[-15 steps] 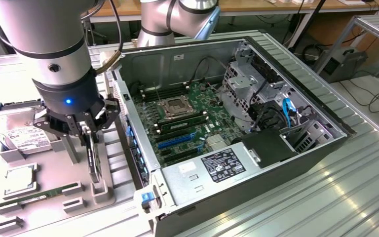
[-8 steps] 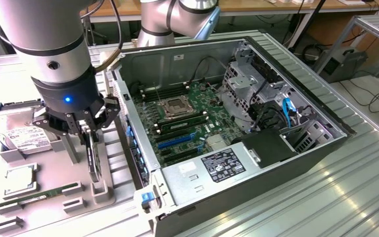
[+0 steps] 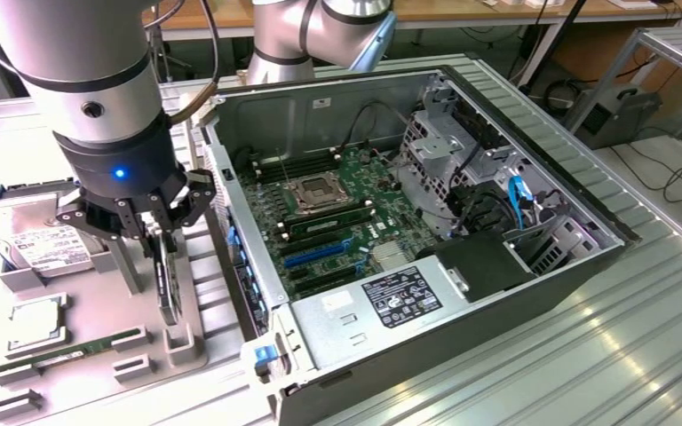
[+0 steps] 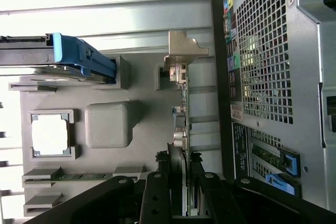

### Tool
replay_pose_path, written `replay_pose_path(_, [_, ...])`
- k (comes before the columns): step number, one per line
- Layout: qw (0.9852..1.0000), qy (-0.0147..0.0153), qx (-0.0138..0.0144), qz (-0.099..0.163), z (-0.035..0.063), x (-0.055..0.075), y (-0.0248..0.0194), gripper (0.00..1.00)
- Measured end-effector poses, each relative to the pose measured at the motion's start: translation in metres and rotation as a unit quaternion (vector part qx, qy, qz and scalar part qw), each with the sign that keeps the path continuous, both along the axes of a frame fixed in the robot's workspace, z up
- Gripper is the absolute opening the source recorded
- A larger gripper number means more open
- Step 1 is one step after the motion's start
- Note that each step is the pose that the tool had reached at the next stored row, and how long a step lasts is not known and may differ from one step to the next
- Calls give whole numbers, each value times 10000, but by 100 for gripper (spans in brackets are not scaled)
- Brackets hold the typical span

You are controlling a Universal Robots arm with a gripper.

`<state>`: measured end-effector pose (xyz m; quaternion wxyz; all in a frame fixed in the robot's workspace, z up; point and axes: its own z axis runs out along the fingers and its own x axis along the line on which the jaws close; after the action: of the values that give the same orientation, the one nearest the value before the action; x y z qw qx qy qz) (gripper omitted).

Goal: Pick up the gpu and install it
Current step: 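Pick up the gpu and move the gpu toward the slot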

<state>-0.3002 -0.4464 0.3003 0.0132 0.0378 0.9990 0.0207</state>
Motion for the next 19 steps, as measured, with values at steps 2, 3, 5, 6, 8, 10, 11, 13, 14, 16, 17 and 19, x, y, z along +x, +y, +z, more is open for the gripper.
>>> replay_pose_path(2, [10000, 0, 0, 0, 4, 0, 0, 26])
replay_pose_path(3, [10000, 0, 0, 0, 6, 0, 0, 26])
replay_pose_path(5, [10000, 0, 0, 0, 9, 0, 0, 26])
replay_pose_path(6, [10000, 0, 0, 0, 12, 0, 0, 26])
replay_pose_path(8, [10000, 0, 0, 0, 14, 0, 0, 26])
replay_pose_path(10, [10000, 0, 0, 0, 19, 0, 0, 26])
replay_pose_path(11, [10000, 0, 0, 0, 23, 0, 0, 26])
replay_pose_path(13, [10000, 0, 0, 0, 30, 0, 0, 26])
replay_pose_path(14, [10000, 0, 0, 0, 32, 0, 0, 26])
replay_pose_path(16, [10000, 0, 0, 0, 35, 0, 0, 26])
replay_pose_path(17, [10000, 0, 0, 0, 36, 0, 0, 26])
replay_pose_path(19, [10000, 0, 0, 0, 39, 0, 0, 26])
